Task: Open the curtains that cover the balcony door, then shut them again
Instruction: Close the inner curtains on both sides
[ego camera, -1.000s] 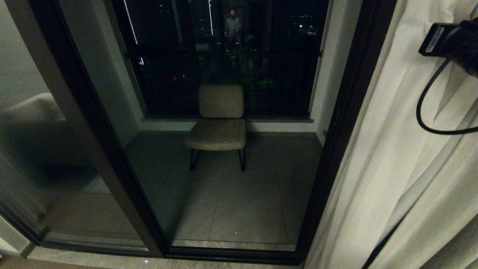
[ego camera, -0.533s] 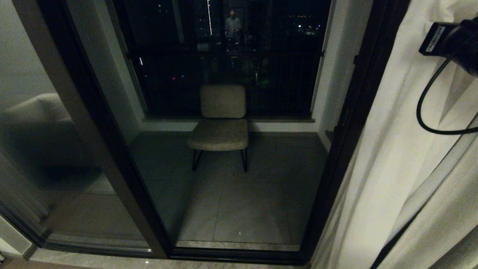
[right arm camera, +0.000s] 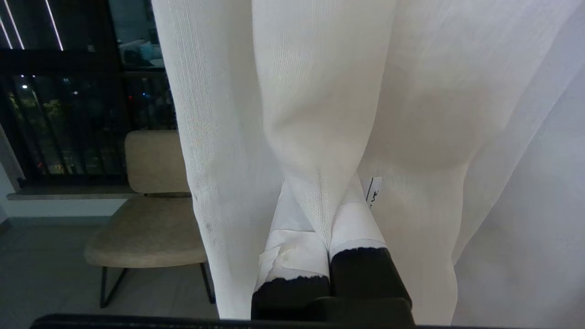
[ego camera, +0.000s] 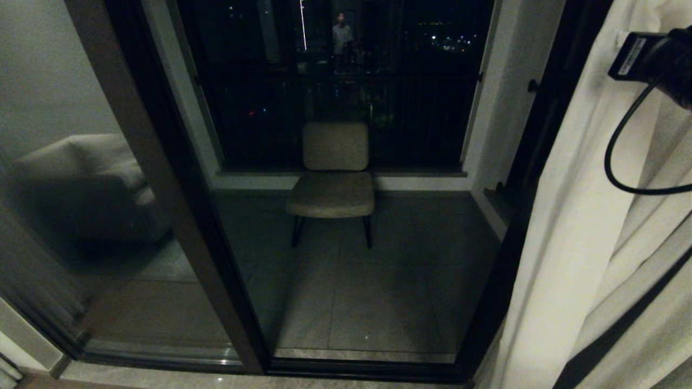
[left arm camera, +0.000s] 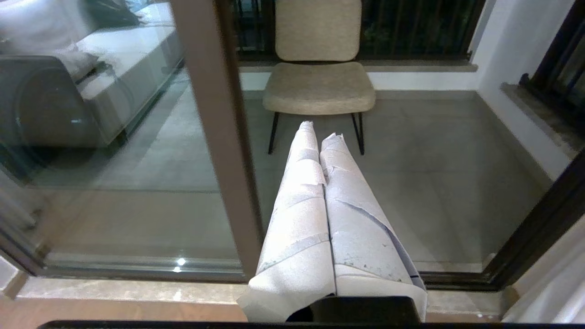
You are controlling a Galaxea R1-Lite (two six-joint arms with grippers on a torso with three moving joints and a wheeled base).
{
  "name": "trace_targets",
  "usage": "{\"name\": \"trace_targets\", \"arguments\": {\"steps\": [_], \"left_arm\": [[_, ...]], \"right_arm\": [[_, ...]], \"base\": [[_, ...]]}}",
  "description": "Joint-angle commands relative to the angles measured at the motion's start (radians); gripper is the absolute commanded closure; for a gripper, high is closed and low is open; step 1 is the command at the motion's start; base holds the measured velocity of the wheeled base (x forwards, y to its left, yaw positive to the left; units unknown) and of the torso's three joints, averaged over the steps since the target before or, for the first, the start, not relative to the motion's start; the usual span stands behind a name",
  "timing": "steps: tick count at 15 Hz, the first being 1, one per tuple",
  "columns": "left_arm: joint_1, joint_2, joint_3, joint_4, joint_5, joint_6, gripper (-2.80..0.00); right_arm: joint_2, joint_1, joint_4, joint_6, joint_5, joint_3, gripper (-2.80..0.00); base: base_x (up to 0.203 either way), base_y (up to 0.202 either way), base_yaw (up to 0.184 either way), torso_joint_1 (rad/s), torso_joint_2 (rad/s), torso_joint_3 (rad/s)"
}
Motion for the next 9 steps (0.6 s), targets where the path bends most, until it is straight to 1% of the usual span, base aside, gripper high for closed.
{"name": "trace_targets", "arguments": {"steps": [1,9], "left_arm": [[0.0,0.0,0.0,-0.001,-0.001,0.0,0.0],[0.0,0.0,0.0,-0.001,-0.001,0.0,0.0]], "right_arm": [[-0.001,0.0,-0.004,0.0,0.0,0.0,0.0],[0.006,0.005,-0.007,-0.002,-0.001,-0.003,0.0]], "base": [[0.0,0.198,-0.002,0.005,0.01,0.002],[0.0,0.197,0.0,0.001,0.0,0.003]]}}
